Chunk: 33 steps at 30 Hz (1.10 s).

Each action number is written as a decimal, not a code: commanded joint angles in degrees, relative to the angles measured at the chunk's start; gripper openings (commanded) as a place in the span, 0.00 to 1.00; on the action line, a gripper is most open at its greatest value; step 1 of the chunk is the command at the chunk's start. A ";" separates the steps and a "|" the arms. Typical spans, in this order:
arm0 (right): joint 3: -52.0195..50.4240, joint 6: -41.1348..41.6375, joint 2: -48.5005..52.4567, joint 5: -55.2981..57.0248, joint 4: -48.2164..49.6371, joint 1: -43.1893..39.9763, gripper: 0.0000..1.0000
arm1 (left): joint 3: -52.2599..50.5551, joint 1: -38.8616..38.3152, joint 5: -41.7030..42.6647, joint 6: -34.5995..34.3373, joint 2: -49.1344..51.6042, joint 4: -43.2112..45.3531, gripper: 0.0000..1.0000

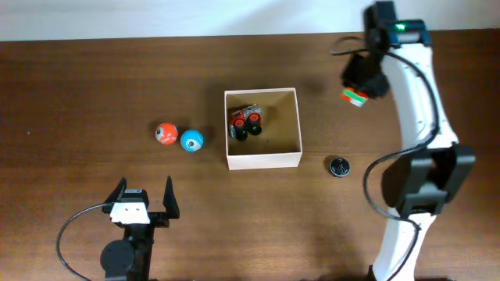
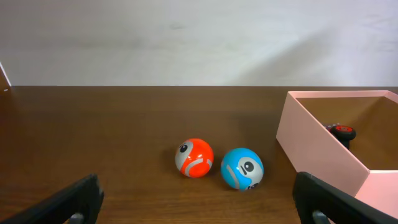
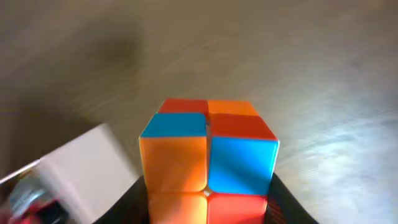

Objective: Pack container
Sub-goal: 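Carry the cube into the box and release it beside the truck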

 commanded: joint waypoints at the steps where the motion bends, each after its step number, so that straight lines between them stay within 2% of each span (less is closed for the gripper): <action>1: 2.64 -0.76 -0.50 0.28 -0.07 6.80 0.35 | -0.44 0.24 -0.39 0.70 -0.22 -0.02 0.99; 9: 2.62 -0.76 -0.28 3.17 1.07 17.75 0.38 | -0.44 0.24 -0.39 0.70 -0.22 0.00 0.99; 14: 1.95 -0.76 -0.11 4.33 1.09 21.75 0.40 | -0.44 0.24 -0.39 0.70 -0.22 0.00 0.99; 19: 0.20 -0.76 -0.11 4.66 1.42 22.56 0.42 | -0.44 0.24 -0.37 0.70 -0.22 0.00 0.99; 33: -0.50 -5.09 -0.11 2.82 3.17 22.45 0.59 | -0.44 0.24 -0.39 0.70 -0.22 0.00 0.99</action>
